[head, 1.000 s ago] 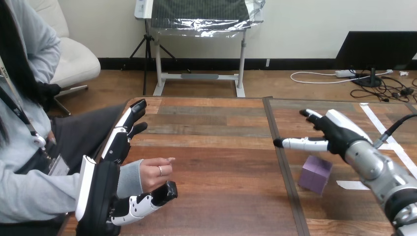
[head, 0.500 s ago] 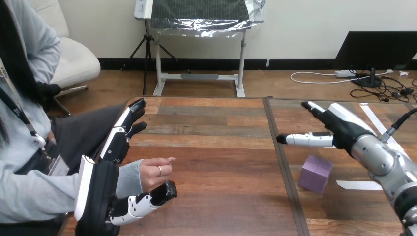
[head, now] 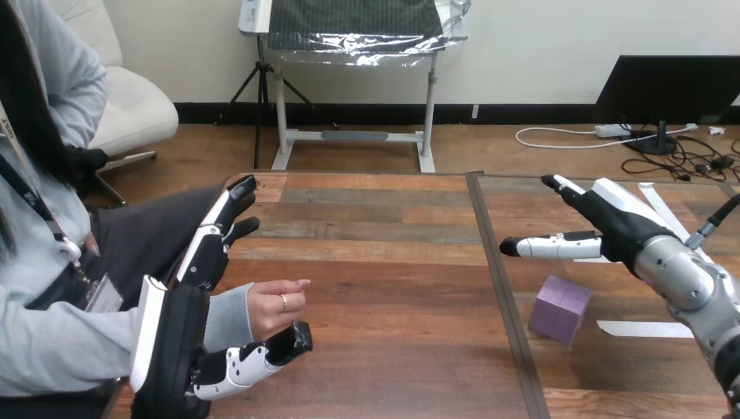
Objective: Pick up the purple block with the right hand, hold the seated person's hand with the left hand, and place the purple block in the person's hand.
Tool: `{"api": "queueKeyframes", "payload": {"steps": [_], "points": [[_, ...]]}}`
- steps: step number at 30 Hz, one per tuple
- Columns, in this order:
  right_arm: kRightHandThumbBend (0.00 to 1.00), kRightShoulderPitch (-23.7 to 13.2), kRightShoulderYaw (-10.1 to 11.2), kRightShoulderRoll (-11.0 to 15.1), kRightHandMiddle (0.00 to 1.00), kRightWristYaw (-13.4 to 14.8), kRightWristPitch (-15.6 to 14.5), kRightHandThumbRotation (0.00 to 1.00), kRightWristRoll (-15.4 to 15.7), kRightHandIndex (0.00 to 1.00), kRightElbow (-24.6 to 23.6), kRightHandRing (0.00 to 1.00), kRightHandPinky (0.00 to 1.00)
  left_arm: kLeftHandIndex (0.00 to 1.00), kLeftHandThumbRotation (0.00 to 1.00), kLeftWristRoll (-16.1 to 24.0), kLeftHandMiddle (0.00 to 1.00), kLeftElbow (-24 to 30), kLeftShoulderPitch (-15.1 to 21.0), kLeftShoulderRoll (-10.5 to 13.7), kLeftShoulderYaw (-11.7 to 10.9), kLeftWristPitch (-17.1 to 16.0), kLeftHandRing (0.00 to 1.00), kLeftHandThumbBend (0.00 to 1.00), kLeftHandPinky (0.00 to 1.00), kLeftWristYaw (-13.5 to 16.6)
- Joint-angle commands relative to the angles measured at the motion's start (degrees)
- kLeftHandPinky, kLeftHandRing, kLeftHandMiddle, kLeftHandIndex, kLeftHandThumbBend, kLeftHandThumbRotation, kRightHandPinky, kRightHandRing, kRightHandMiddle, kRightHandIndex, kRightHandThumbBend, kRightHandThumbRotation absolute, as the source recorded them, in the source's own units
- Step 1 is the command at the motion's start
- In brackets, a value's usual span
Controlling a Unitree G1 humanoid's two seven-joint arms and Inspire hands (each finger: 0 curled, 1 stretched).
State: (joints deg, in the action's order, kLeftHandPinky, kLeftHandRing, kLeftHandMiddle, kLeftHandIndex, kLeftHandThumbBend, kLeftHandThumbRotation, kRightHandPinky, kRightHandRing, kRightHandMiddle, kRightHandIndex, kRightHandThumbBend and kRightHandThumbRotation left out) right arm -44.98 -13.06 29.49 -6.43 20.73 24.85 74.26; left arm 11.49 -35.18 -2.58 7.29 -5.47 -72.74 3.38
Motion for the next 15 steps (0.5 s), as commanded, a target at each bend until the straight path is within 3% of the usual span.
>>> {"api": "queueKeyframes", "payload": {"steps": [1, 15], "points": [[1.0, -0.8, -0.1, 1.5, 1.0, 0.2, 1.3, 0.62, -0.1, 1.0, -2.9, 1.0, 0.96, 0.91, 0.67, -1.1, 0.92, 2.2, 2.7, 0.9, 0.4, -0.8, 0.92, 1.0, 0.84, -0.2], [1.0, 1.2, -0.4, 1.7, 1.0, 1.1, 1.4, 0.58, 0.5, 1.0, -3.2, 1.0, 0.94, 0.91, 0.68, -1.0, 0.92, 2.3, 2.9, 0.9, 0.1, -1.2, 0.91, 1.0, 0.83, -0.1]]}}
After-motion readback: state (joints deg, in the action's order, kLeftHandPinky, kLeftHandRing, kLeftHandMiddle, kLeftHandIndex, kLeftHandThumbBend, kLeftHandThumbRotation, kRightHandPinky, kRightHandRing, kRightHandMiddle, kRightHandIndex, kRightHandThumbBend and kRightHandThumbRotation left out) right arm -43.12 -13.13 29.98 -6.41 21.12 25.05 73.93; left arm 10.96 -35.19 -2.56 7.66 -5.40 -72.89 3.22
